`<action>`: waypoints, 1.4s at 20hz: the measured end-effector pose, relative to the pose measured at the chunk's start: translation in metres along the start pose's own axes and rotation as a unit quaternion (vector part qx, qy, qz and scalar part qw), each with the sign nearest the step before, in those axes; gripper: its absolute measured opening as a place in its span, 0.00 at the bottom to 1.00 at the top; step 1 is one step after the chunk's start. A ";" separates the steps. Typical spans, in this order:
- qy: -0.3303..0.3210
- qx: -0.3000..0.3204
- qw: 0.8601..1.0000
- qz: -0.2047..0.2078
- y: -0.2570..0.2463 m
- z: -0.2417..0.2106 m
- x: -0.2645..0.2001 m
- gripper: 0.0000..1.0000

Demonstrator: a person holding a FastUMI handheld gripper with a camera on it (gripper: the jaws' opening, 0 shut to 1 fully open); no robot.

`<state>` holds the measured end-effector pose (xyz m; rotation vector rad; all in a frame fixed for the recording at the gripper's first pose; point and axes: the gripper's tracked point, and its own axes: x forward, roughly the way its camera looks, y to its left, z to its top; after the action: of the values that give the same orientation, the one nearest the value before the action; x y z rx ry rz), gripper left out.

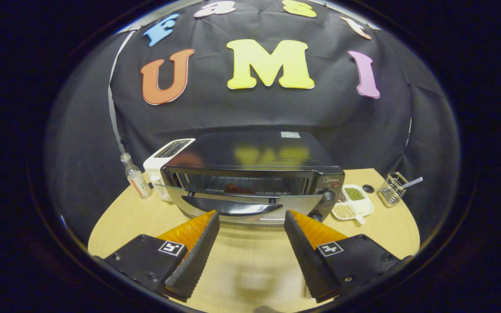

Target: Open the toaster oven, put the food inside, and close the toaster oven door.

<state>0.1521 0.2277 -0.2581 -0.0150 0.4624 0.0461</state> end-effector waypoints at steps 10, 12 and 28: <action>-0.026 -0.010 1.000 -0.001 -0.005 0.021 -0.049 0.96; -0.045 -0.017 0.999 0.001 -0.007 0.038 -0.074 0.96; -0.197 0.012 0.979 -0.045 -0.111 0.180 -0.251 0.99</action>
<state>0.0131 0.1107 0.0151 -0.0027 0.0660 -0.0456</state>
